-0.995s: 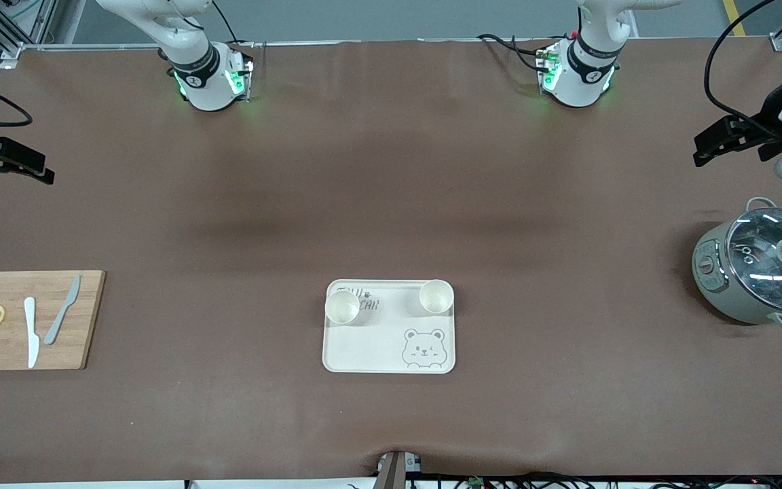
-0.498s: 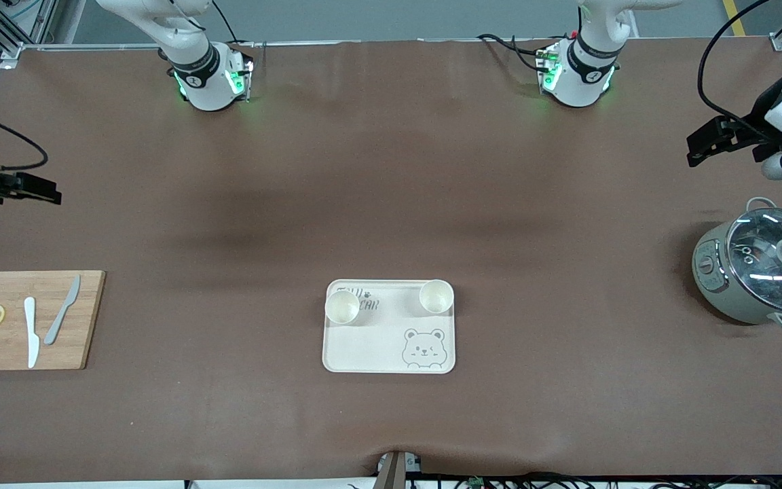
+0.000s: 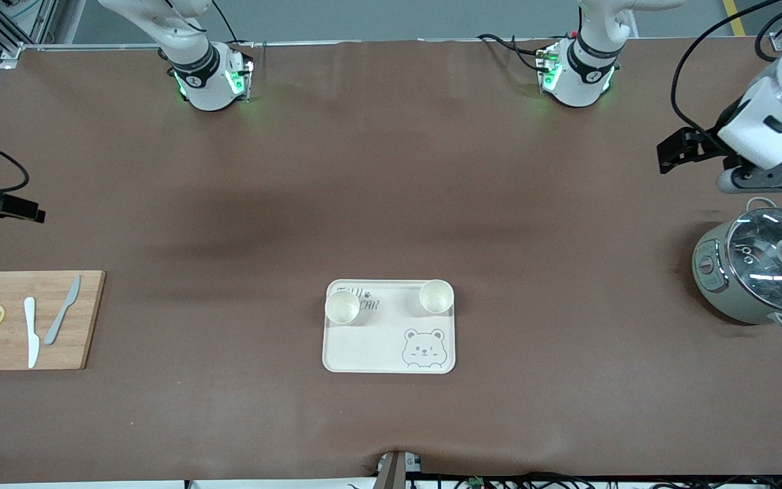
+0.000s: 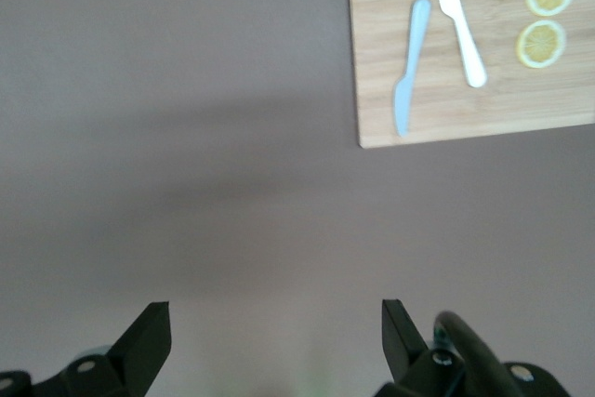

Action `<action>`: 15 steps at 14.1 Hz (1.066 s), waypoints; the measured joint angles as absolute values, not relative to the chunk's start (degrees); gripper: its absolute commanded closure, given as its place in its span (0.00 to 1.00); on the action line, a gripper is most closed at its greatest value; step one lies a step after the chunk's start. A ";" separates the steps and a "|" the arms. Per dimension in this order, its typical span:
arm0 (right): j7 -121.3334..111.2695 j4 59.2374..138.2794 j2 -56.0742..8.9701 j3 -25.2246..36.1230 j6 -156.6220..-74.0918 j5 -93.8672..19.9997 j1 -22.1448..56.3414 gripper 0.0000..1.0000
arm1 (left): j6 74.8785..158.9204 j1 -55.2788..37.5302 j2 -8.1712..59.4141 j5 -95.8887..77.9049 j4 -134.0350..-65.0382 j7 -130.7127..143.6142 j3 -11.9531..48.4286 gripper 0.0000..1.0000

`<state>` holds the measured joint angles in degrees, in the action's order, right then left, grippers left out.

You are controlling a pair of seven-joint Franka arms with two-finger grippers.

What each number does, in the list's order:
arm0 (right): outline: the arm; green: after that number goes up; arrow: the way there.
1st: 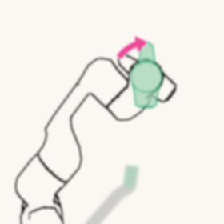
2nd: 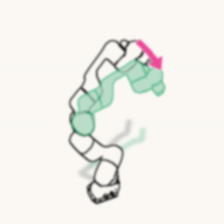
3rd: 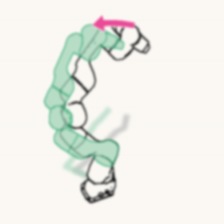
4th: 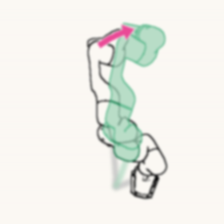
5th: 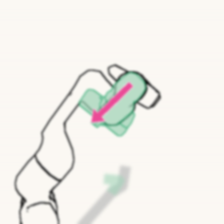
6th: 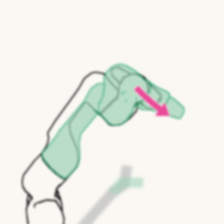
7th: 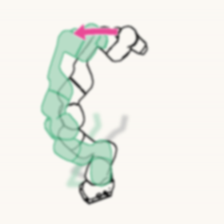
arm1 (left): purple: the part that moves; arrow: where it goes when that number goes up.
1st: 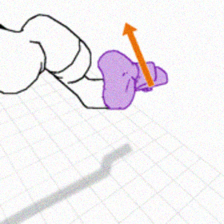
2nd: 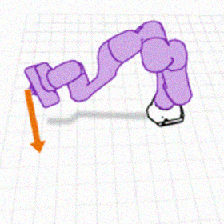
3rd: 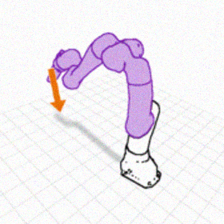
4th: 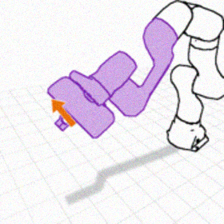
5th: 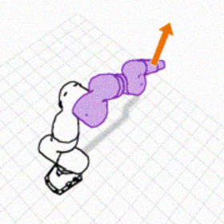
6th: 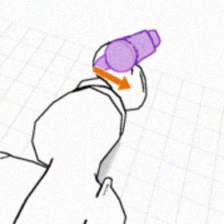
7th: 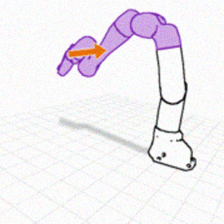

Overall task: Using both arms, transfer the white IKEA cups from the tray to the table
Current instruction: 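Reach the left gripper toward the cup while the right gripper reaches the other cup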

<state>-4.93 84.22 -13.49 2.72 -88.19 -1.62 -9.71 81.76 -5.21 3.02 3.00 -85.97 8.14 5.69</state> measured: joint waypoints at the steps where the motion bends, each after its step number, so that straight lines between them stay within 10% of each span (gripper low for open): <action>1: -5.20 84.20 -15.21 2.75 -89.54 -3.53 -11.60 0.00 | 81.76 -6.02 3.76 3.01 -85.98 8.16 5.70 0.00; 15: -3.22 83.42 -21.23 1.77 -101.94 -3.56 -7.57 0.00 | 86.49 -14.50 15.12 3.01 -85.63 8.23 5.88 0.00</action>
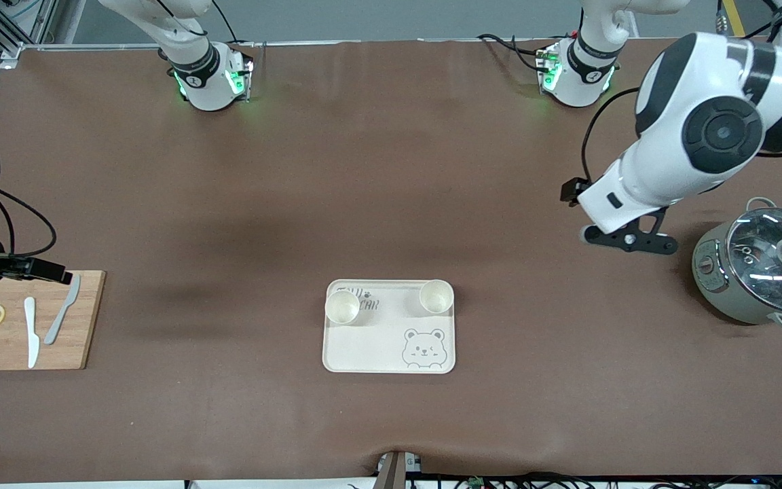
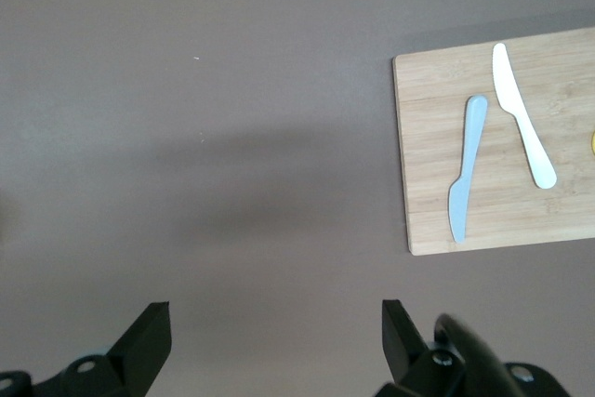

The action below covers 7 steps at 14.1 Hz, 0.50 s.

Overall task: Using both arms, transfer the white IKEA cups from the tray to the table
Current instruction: 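Reach the left gripper toward the cup while the right gripper reaches the other cup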

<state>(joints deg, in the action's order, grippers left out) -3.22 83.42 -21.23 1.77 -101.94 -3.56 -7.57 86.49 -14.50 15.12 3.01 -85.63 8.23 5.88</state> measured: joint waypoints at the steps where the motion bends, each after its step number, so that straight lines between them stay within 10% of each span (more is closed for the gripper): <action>1: -3.19 83.44 -21.62 1.97 -101.96 -3.54 -7.83 0.00 | 87.74 -15.14 16.00 3.01 -85.62 8.23 5.88 0.00; 7: 2.63 83.97 -22.44 2.08 -101.48 -3.55 -7.61 0.00 | 96.87 -18.52 22.03 3.01 -85.56 8.22 5.99 0.00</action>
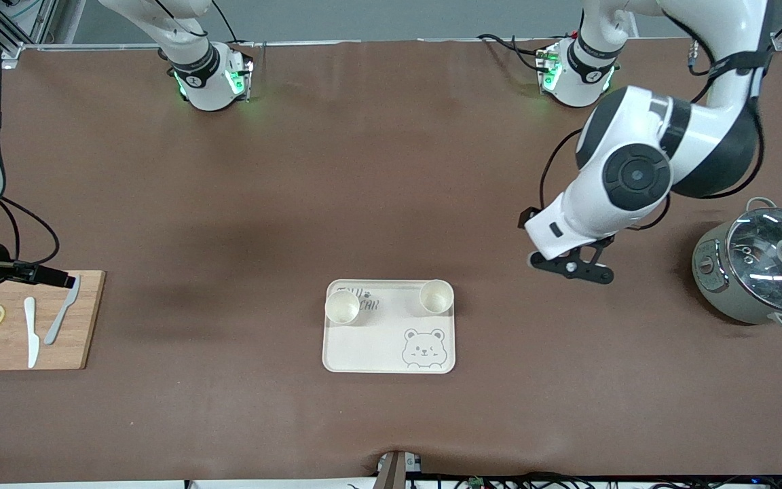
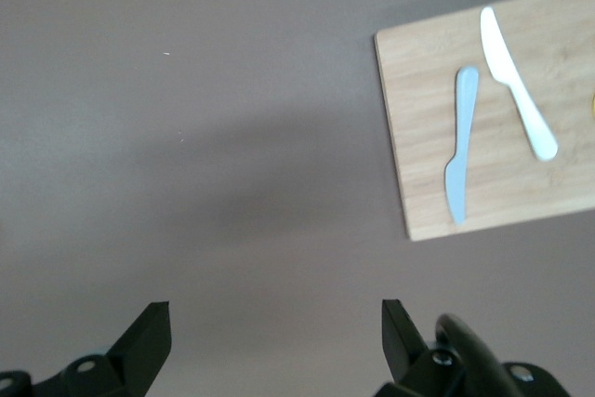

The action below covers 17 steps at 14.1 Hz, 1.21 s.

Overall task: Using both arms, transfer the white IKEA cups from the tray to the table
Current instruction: 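Reach the left gripper toward the cup while the right gripper reaches the other cup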

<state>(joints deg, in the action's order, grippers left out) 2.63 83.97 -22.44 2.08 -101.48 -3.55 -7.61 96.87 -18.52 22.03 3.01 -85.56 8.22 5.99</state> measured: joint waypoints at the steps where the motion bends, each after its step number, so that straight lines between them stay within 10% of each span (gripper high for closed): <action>1: 5.06 84.41 -22.45 1.98 -101.42 -3.55 -7.07 0.00 | 97.78 -19.30 23.08 3.01 -85.54 8.22 6.02 0.00; 17: 28.72 90.95 -24.33 1.51 -108.72 -3.60 2.65 0.00 | 121.24 -27.98 39.07 2.53 -83.87 32.49 6.36 0.00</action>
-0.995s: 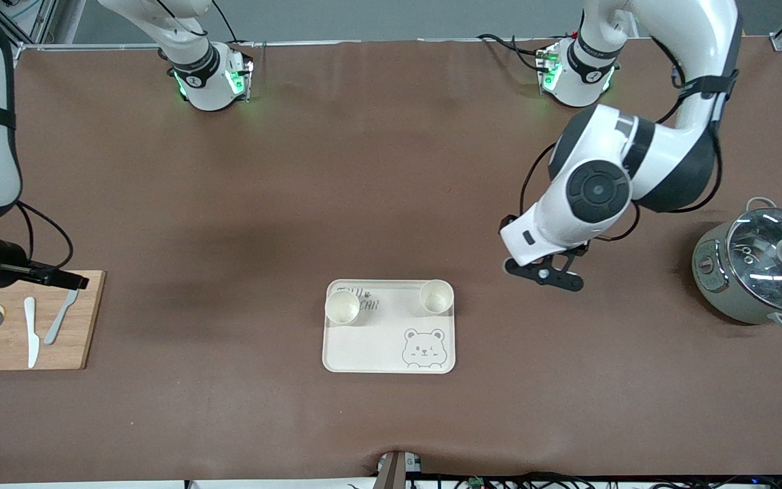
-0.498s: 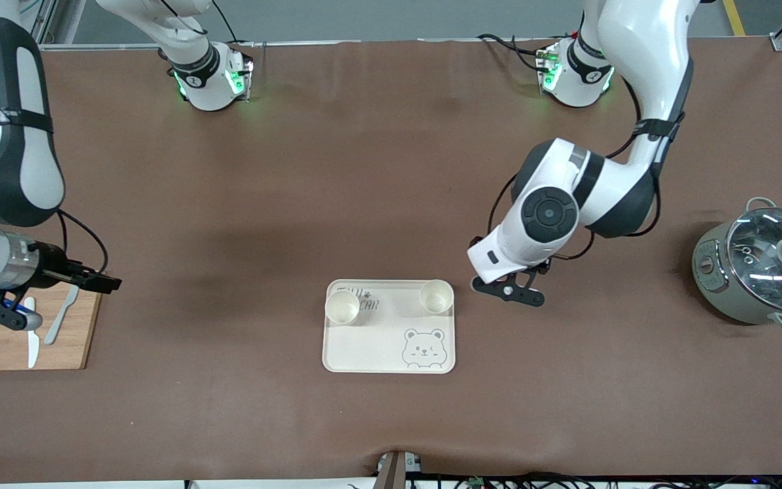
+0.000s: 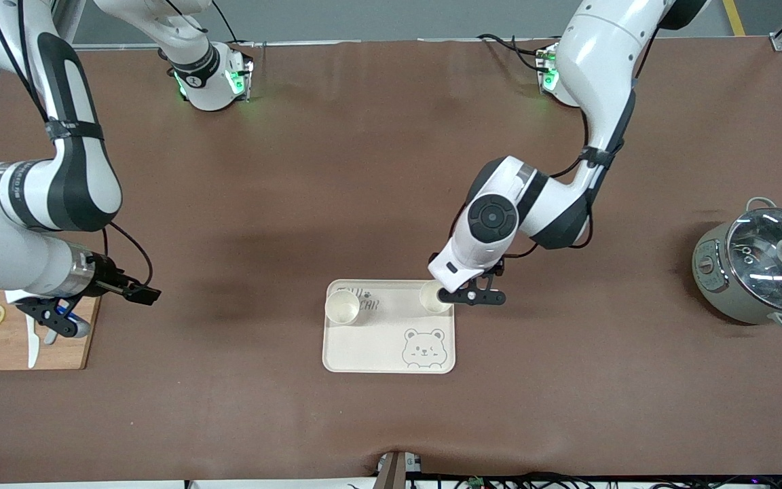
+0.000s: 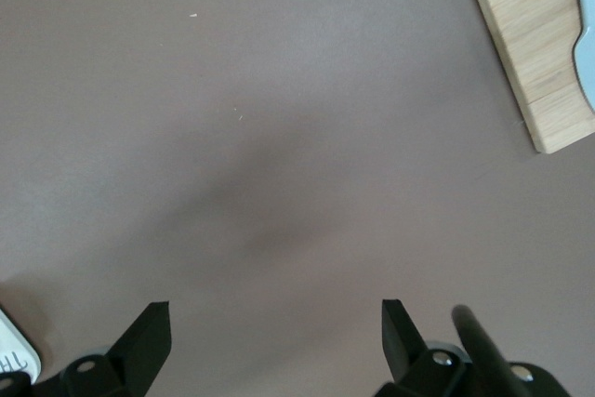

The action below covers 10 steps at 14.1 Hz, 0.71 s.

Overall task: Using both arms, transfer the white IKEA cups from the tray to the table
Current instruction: 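Reach the left gripper toward the cup while the right gripper reaches the other cup, then lower both grippers around the white cups and close them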

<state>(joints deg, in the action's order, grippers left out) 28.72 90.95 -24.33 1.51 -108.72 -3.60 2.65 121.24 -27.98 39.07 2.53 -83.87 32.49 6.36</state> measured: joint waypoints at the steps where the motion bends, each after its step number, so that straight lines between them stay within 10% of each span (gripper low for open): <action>1: 29.79 90.98 -24.48 1.48 -109.09 -3.61 3.04 0.00 | 122.76 -28.23 40.37 2.53 -83.10 34.19 6.36 0.00; 5: 33.71 91.16 -24.55 1.45 -109.52 -3.61 4.83 0.00 | 127.04 -28.10 43.46 2.53 -81.39 35.86 6.03 0.06; 10: 38.14 92.09 -24.76 1.42 -109.94 -3.62 5.63 0.00 | 132.51 -27.70 45.83 2.53 -81.30 35.94 5.73 0.75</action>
